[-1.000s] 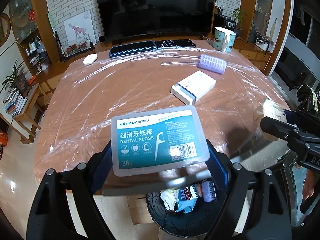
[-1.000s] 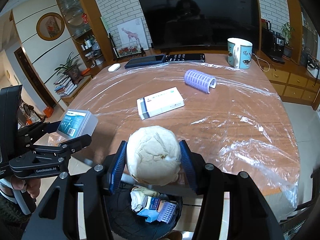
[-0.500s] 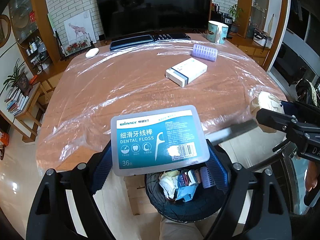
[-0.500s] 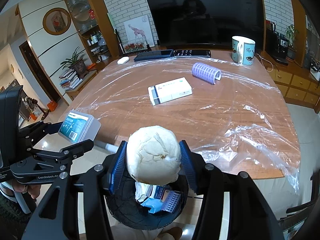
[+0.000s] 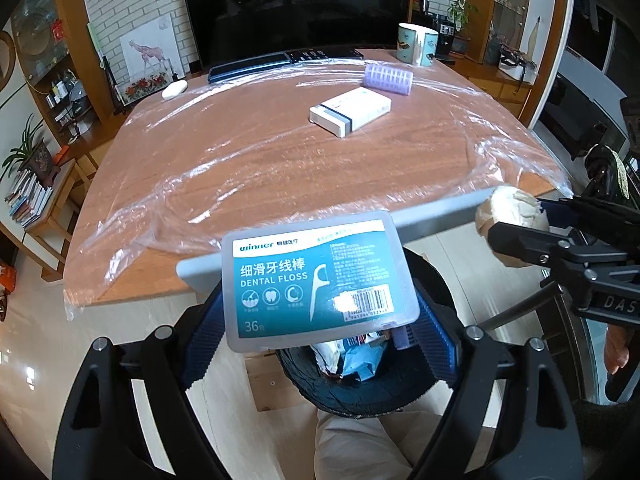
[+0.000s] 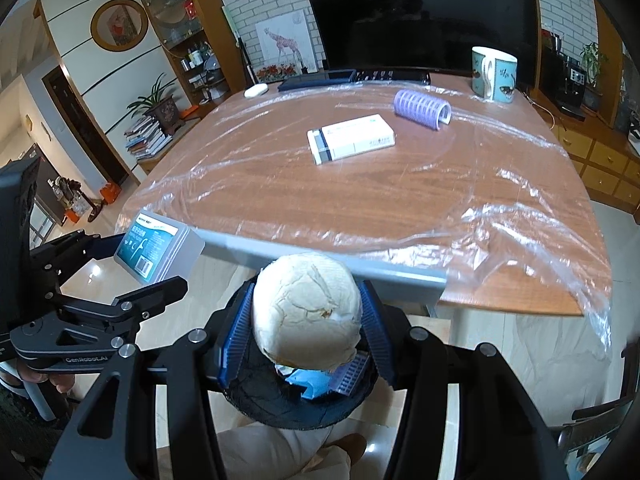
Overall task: Collect trash
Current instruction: 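Carry the dental floss box and dough ball over the trash bin with both grippers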
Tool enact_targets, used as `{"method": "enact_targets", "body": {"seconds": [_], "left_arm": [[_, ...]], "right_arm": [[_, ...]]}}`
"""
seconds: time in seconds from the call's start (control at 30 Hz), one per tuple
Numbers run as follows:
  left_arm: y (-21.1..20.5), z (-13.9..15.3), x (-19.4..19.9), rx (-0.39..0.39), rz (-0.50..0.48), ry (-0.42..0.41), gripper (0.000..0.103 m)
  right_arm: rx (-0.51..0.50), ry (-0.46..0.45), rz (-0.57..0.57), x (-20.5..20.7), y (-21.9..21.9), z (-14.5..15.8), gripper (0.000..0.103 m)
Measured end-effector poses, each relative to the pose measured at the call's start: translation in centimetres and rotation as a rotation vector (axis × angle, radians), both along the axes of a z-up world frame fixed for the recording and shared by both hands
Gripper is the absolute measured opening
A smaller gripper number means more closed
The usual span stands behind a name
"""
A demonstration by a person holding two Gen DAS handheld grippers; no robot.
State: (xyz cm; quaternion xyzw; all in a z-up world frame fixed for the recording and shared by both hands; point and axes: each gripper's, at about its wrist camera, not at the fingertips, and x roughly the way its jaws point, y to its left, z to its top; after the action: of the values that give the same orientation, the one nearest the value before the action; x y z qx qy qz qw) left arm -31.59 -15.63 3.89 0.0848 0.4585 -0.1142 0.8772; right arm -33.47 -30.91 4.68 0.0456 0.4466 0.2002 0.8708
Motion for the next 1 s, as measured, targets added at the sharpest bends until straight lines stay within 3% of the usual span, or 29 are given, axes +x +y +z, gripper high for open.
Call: {"method": "enact_targets", "body": {"seconds": [1.0], "left_arm": [[0.3,-4.4,-2.0,0.028,-0.021,0.102,0.086]], "right_arm": [[-0.03,0.118,0.036,-0.7,1.3,-4.6,0.052]]}}
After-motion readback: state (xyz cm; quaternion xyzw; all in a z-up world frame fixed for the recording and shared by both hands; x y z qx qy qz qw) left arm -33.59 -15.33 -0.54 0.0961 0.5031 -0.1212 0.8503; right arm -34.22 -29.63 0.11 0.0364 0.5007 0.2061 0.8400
